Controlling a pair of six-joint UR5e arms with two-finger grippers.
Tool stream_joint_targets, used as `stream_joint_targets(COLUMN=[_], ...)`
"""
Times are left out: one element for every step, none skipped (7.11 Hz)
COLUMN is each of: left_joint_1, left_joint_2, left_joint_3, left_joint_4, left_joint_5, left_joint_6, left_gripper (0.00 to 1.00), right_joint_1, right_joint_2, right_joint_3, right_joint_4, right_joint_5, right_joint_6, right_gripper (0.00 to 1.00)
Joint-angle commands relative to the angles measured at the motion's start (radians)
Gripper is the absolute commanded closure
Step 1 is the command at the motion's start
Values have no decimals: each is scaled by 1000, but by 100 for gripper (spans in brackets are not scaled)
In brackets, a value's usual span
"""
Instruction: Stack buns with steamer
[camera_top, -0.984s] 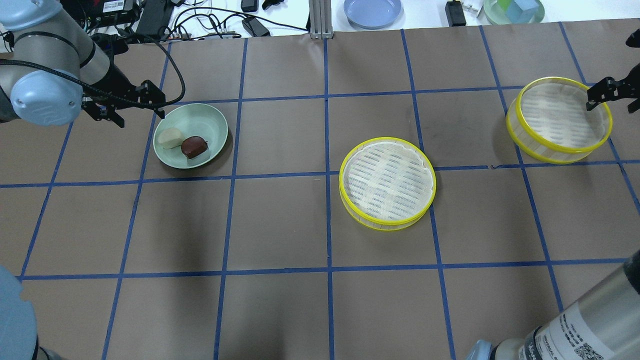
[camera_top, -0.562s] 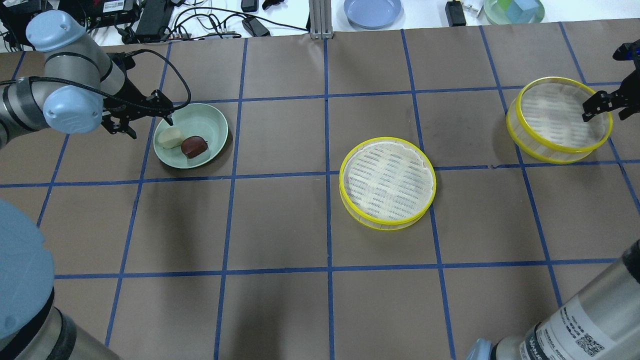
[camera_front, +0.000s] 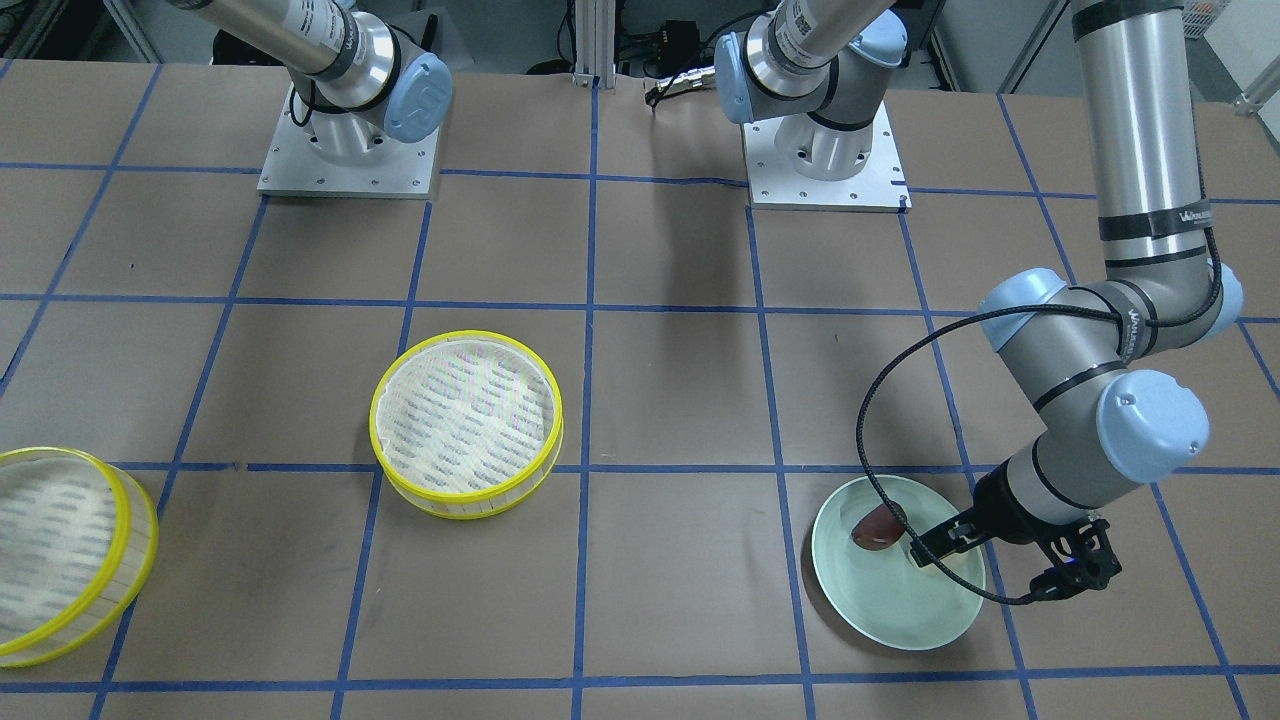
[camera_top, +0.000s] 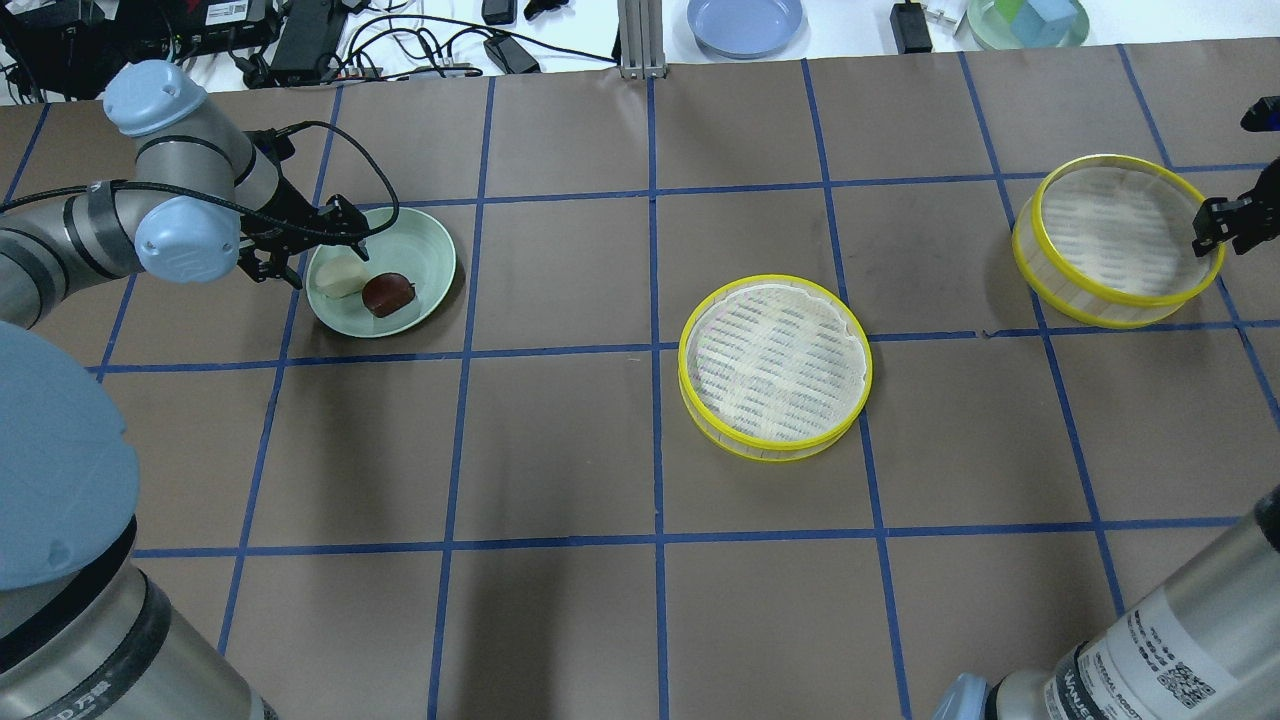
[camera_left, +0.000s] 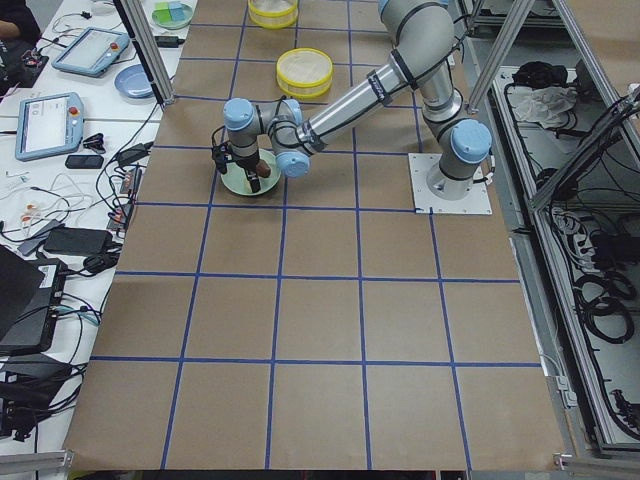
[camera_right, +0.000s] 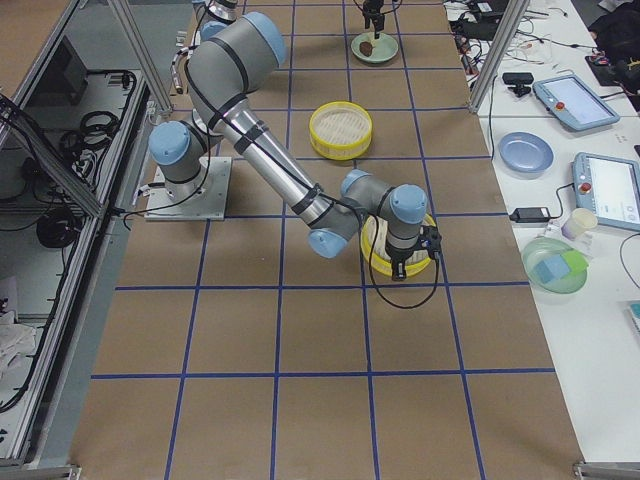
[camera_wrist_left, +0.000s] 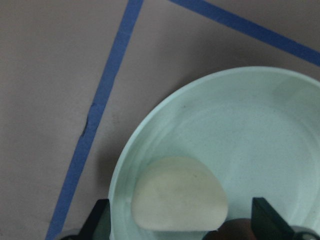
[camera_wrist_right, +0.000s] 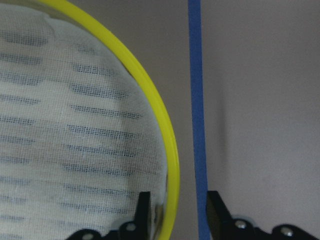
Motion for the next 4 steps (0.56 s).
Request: stream_joint_targets(left_joint_1=[-1,-1,-1,-1], left_joint_2=[-18,-22,-27,-30], left_joint_3=[4,4,5,8], left_joint_4=[3,3,5,5], left_joint_5=[-15,-15,-13,-6], left_joint_6=[6,4,7,15], left_gripper=[0,0,13,68], right_joint_1=[-4,-4,-4,-4], right_joint_2=[2,-5,-30,-78], right_joint_3=[2,2,1,2], right_joint_4=[3,3,7,19], right_joint_5=[-9,-9,-11,-11], right_joint_6=[-2,6,6,10], right_gripper=[100,100,100,100])
